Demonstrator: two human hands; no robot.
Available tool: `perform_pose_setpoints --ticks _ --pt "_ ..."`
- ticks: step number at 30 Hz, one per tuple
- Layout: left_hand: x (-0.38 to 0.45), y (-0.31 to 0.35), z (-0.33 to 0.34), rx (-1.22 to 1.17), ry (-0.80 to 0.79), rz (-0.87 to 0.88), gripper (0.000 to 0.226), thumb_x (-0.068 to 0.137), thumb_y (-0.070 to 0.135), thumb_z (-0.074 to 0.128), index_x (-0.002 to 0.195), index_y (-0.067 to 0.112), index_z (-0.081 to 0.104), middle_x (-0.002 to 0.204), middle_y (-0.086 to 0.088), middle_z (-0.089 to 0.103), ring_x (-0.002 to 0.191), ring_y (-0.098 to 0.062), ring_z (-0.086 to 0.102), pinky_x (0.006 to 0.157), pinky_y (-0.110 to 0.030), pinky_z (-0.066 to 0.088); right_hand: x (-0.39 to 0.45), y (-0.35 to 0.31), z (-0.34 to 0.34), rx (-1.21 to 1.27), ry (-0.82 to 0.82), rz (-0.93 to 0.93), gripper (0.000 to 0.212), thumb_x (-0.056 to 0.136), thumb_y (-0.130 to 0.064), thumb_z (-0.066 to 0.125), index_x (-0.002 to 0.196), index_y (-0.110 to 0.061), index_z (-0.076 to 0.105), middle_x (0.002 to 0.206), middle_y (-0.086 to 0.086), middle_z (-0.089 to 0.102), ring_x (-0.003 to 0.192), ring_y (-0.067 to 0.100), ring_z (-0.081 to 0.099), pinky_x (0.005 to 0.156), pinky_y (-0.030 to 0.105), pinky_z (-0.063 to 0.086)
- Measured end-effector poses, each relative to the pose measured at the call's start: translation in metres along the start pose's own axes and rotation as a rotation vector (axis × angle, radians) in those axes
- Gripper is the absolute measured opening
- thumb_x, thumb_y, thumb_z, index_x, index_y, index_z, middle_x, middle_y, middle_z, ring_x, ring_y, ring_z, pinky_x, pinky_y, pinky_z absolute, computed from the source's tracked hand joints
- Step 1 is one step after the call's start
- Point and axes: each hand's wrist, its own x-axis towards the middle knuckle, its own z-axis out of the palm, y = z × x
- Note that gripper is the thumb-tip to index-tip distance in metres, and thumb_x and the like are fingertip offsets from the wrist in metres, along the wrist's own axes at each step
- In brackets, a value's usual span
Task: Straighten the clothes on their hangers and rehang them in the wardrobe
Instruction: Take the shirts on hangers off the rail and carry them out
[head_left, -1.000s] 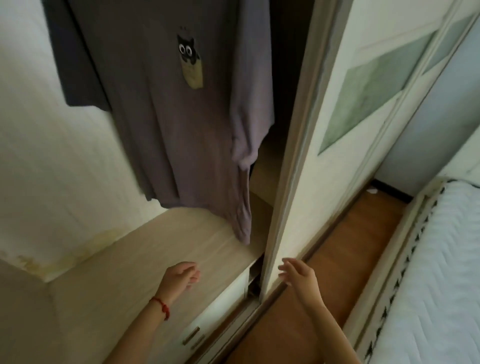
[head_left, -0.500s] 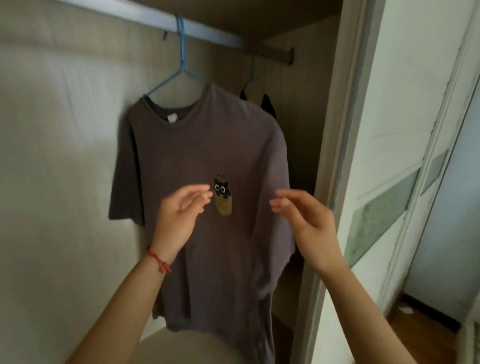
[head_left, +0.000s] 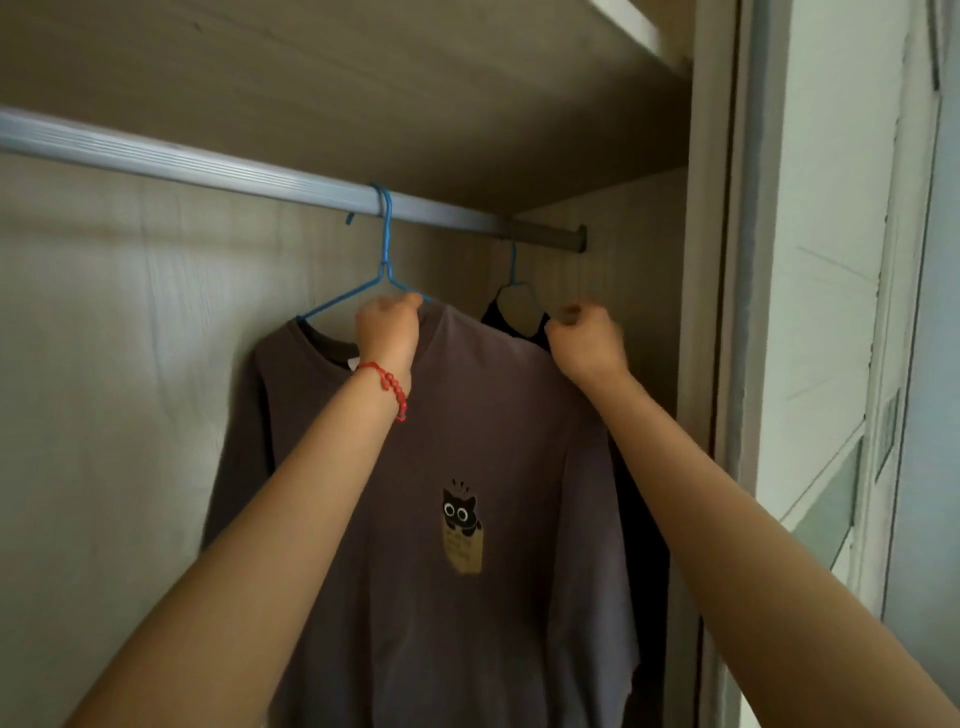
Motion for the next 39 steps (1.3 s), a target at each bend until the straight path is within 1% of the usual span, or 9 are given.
perform_pose_setpoints --ticks 2,4,9,12,15,20,23,26,39 --pt "0.007 0.004 0.008 -0.068 -0.115 -0.118 0.026 0.090 0.015 0.051 0.064 0.015 0.049 0.068 -0.003 0.052 0.054 -0.010 0.055 0.050 -0.017 0.047 0.020 -0.001 0.006 -0.047 -0.104 0.105 0.011 0.093 -0.016 0.048 0.097 -0.008 0.055 0.086 0.004 0.053 0.076 0.015 0.049 0.062 0.023 0.040" --pt "0.012 0.006 0.013 -0.066 -0.182 -0.166 0.024 0.094 0.015 0.045 0.070 0.014 0.049 0.067 -0.003 0.060 0.059 -0.009 0.056 0.046 -0.016 0.046 0.037 0.001 0.013 -0.076 -0.166 0.113 0.014 0.091 -0.015 0.050 0.094 -0.004 0.058 0.087 0.006 0.054 0.079 0.019 0.052 0.065 0.024 0.042" --pt "0.033 0.014 0.007 -0.090 -0.070 -0.198 0.022 0.092 0.003 0.041 0.073 0.007 0.049 0.030 -0.002 0.054 0.028 -0.011 0.053 0.038 -0.018 0.046 0.052 -0.006 0.030 -0.167 -0.163 0.088 0.023 0.094 -0.016 0.046 0.073 -0.006 0.049 0.075 0.005 0.049 0.079 0.023 0.051 0.066 0.027 0.040" --pt "0.032 0.027 0.006 -0.099 -0.009 -0.179 0.033 0.095 0.000 0.026 0.068 0.005 0.044 0.048 -0.007 0.048 0.039 -0.015 0.046 0.029 -0.014 0.037 0.054 -0.006 0.035 -0.162 -0.062 0.070 0.030 0.096 -0.017 0.044 0.067 -0.011 0.043 0.078 0.009 0.050 0.078 0.023 0.050 0.062 0.029 0.039" --pt "0.036 0.039 -0.002 -0.025 -0.029 -0.128 0.038 0.097 0.003 0.025 0.062 0.012 0.037 0.056 -0.002 0.043 0.049 -0.011 0.039 0.039 -0.018 0.037 0.053 -0.006 0.037 -0.111 -0.026 0.055 0.030 0.097 -0.019 0.043 0.068 -0.012 0.048 0.081 0.008 0.053 0.072 0.020 0.052 0.051 0.026 0.037" --pt "0.026 0.070 -0.006 -0.156 -0.132 -0.137 0.033 0.094 0.006 0.026 0.064 0.015 0.038 0.022 0.008 0.032 0.019 -0.008 0.030 0.041 -0.020 0.028 0.038 -0.019 0.031 0.013 0.025 0.004 0.026 0.096 -0.025 0.044 0.098 -0.008 0.063 0.084 0.007 0.059 0.065 0.015 0.053 0.053 0.027 0.041" --pt "-0.006 0.080 -0.004 -0.201 -0.281 -0.104 0.033 0.098 0.011 0.028 0.066 0.018 0.037 0.024 0.009 0.030 0.021 -0.005 0.029 0.036 -0.013 0.027 0.015 -0.020 0.020 0.087 0.019 -0.006 0.026 0.096 -0.025 0.044 0.094 -0.007 0.064 0.079 0.006 0.058 0.065 0.016 0.054 0.061 0.032 0.043" --pt "-0.034 0.073 -0.006 -0.251 -0.358 -0.082 0.033 0.101 0.015 0.026 0.070 0.015 0.038 0.023 0.007 0.028 0.020 -0.004 0.027 0.033 -0.011 0.025 -0.023 -0.015 0.008 0.168 -0.006 0.003 0.025 0.096 -0.022 0.045 0.084 -0.007 0.061 0.065 0.001 0.052 0.053 0.011 0.047 0.052 0.024 0.039" --pt "-0.161 -0.035 -0.114 -0.125 -0.283 -0.200 0.037 0.099 0.005 0.023 0.070 0.007 0.047 0.021 0.002 0.030 0.017 -0.006 0.027 0.030 -0.011 0.027 -0.198 0.061 -0.011 0.291 -0.164 0.035 0.035 0.092 -0.016 0.054 0.059 -0.003 0.053 0.038 -0.006 0.039 0.037 0.003 0.032 0.039 0.015 0.025"
